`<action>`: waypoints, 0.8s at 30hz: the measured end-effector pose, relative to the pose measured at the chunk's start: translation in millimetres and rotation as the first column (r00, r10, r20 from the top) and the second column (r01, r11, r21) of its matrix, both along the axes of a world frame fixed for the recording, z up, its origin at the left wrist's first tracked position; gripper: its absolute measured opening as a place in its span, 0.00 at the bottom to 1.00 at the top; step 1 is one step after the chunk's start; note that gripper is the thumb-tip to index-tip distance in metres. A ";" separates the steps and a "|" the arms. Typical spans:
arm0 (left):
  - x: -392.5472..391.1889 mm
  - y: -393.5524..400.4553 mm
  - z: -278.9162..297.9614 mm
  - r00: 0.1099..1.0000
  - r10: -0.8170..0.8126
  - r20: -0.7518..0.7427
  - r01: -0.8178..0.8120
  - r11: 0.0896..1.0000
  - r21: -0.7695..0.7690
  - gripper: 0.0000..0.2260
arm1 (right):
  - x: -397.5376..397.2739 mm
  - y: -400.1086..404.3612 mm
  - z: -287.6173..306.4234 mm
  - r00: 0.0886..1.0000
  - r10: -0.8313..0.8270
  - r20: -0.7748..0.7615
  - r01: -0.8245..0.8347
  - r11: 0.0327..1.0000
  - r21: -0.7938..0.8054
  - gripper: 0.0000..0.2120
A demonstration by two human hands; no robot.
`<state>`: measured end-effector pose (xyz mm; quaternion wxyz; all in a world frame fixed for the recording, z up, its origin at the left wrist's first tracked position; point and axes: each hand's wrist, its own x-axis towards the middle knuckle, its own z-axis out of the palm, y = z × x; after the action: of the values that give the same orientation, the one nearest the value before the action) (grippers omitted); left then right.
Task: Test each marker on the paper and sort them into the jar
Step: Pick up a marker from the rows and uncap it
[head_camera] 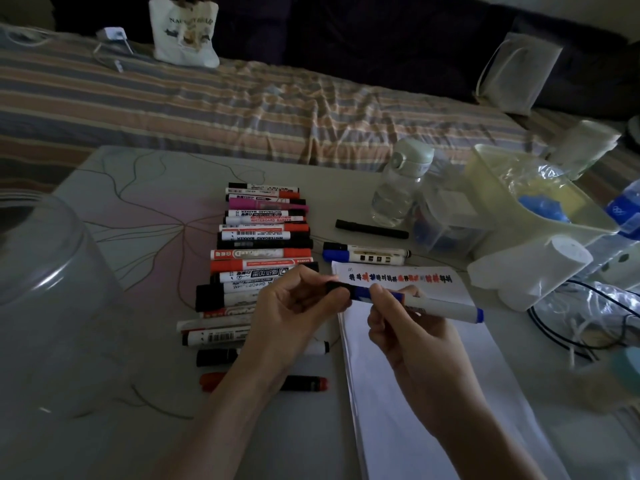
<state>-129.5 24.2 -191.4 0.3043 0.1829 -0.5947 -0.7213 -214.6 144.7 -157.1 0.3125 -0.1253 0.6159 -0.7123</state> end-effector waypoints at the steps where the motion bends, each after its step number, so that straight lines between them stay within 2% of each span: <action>1: 0.4 -0.3 0.7 1.000 -0.002 -0.003 0.002 1.000 -0.001 0.13 | -1.0 -0.5 1.0 1.000 0.011 0.013 -0.011 1.000 0.006 0.16; 6: 2.0 -6.1 2.1 0.999 0.037 -0.019 -0.037 0.999 0.027 0.12 | -22.5 19.0 12.3 0.987 0.112 0.116 -0.109 0.994 -0.033 0.19; 7: 2.4 -8.6 1.3 0.998 0.056 -0.014 -0.056 0.998 0.021 0.12 | -30.9 25.4 14.6 0.994 0.092 0.060 -0.091 0.996 -0.004 0.19; 8: 2.9 -10.8 0.4 0.997 0.075 -0.006 -0.075 0.997 0.002 0.11 | -40.6 31.0 14.9 0.993 0.066 -0.099 -0.057 0.994 0.093 0.18; 9: 3.2 -12.3 -0.6 0.996 0.088 0.002 -0.087 0.996 -0.025 0.10 | -50.1 35.1 14.6 0.936 0.073 -0.344 0.012 0.971 0.240 0.17; 10: 2.7 -12.7 -1.4 0.996 0.092 0.013 -0.091 0.994 -0.059 0.09 | -58.0 37.1 15.2 0.802 0.143 -0.580 0.090 0.932 0.352 0.16; 11: 1.7 -12.4 -2.6 0.995 0.092 0.028 -0.089 0.991 -0.097 0.09 | -63.9 36.4 15.4 0.630 0.254 -0.734 0.127 0.899 0.420 0.16; 13: 0.3 -10.6 -5.9 0.994 0.090 0.057 -0.079 0.984 -0.161 0.08 | -68.2 27.5 13.1 0.346 0.458 -0.819 0.107 0.848 0.519 0.18; 15: 0.1 -9.2 -8.2 0.993 0.091 0.072 -0.076 0.979 -0.189 0.08 | -70.1 16.5 7.4 0.133 0.520 -0.844 0.083 0.843 0.532 0.15; 16: 0.3 -8.9 -8.9 0.993 0.094 0.071 -0.079 0.978 -0.193 0.08 | -69.6 11.2 6.4 0.089 0.523 -0.848 0.067 0.846 0.529 0.13; 19: 0.4 -12.7 -10.6 0.988 0.134 0.077 -0.122 0.981 -0.148 0.08 | -71.6 -3.5 6.0 0.102 0.550 -0.829 0.003 0.833 0.553 0.15; 21: 0.2 -15.9 -11.3 0.984 0.152 0.092 -0.140 0.982 -0.123 0.08 | -73.4 -10.6 2.7 0.041 0.540 -0.841 -0.005 0.842 0.540 0.13; 23: -0.1 -17.2 -11.4 0.982 0.172 0.084 -0.158 0.976 -0.149 0.12 | -77.2 -17.0 0.7 -0.010 0.533 -0.846 -0.002 0.846 0.533 0.11; 24: 0.4 -17.1 -11.4 0.980 0.186 0.074 -0.172 0.972 -0.163 0.15 | -82.5 -21.3 0.4 -0.003 0.527 -0.850 0.016 0.850 0.526 0.10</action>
<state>-129.1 7.1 -202.8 0.3549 0.2434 -0.6430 -0.6335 -297.1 123.4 -156.7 -0.0495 -0.6251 0.7484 -0.2159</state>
